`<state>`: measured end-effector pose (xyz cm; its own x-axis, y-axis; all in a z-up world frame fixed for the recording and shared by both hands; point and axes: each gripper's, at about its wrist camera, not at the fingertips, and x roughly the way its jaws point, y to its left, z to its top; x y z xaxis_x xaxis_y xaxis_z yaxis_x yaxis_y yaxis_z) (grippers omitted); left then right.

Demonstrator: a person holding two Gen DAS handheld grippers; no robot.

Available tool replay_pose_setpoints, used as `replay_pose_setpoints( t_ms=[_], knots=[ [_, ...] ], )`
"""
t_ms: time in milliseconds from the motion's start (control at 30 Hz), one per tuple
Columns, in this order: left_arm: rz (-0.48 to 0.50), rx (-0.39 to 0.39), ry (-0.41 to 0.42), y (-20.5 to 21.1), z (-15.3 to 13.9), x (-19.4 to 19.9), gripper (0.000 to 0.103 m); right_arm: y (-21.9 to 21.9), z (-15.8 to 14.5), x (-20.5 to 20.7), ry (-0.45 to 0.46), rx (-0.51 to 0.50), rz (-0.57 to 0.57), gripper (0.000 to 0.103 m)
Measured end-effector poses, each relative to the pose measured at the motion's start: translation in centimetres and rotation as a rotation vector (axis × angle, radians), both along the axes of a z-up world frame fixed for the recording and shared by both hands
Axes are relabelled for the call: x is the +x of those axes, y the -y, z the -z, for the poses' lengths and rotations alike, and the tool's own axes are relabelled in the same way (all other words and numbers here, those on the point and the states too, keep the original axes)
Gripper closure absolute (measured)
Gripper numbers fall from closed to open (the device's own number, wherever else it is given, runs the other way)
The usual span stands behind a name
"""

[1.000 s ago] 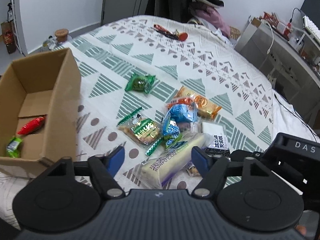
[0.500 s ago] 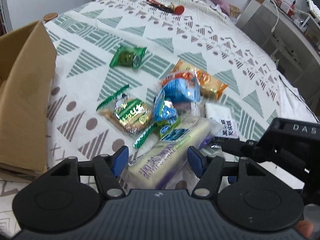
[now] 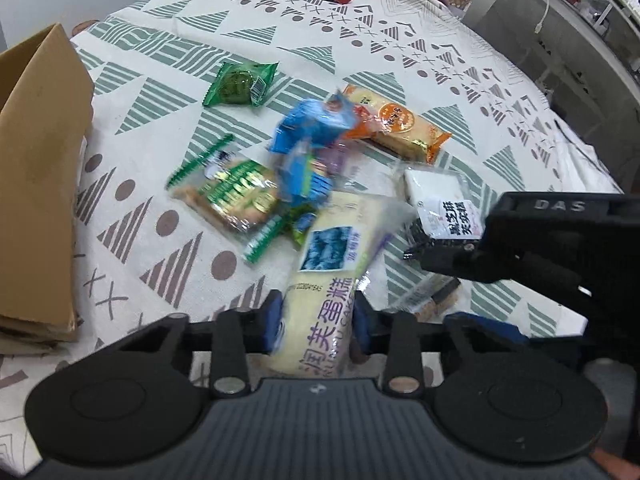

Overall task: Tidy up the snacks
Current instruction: 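Grasp the white cake bar with the left tool while the right tool grasps a brown snack stick, then carry both snacks into the cardboard box and open both tools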

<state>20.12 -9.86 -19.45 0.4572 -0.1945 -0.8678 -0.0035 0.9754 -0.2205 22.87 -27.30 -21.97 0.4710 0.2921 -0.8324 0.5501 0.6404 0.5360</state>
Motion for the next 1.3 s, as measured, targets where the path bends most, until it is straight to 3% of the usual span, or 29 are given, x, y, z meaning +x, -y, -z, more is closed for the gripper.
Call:
replay_pose_setpoints(
  t_ms=[167, 233, 267, 300, 1300],
  knots=[
    [-0.024, -0.013, 0.011, -0.8, -0.5, -0.8, 0.074, -0.6, 0.0, 0.3, 0.004, -0.037, -0.029, 0.054],
    [-0.032, -0.015, 0.019, -1.1, -0.9, -1.1, 0.075, -0.6, 0.0, 0.3, 0.002, -0.053, -0.033, 0.063],
    [-0.036, -0.016, 0.025, -1.2, -1.1, -1.3, 0.076, -0.6, 0.0, 0.3, 0.001, -0.06, -0.04, 0.081],
    [-0.04, -0.018, 0.03, -1.3, -1.4, -1.4, 0.076, -0.6, 0.2, 0.3, -0.003, -0.049, -0.05, 0.084],
    [-0.187, -0.032, 0.235, -7.7, -10.6, -5.3, 0.078, -3.1, -6.3, -1.6, 0.34, 0.152, -0.21, 0.085]
  ],
)
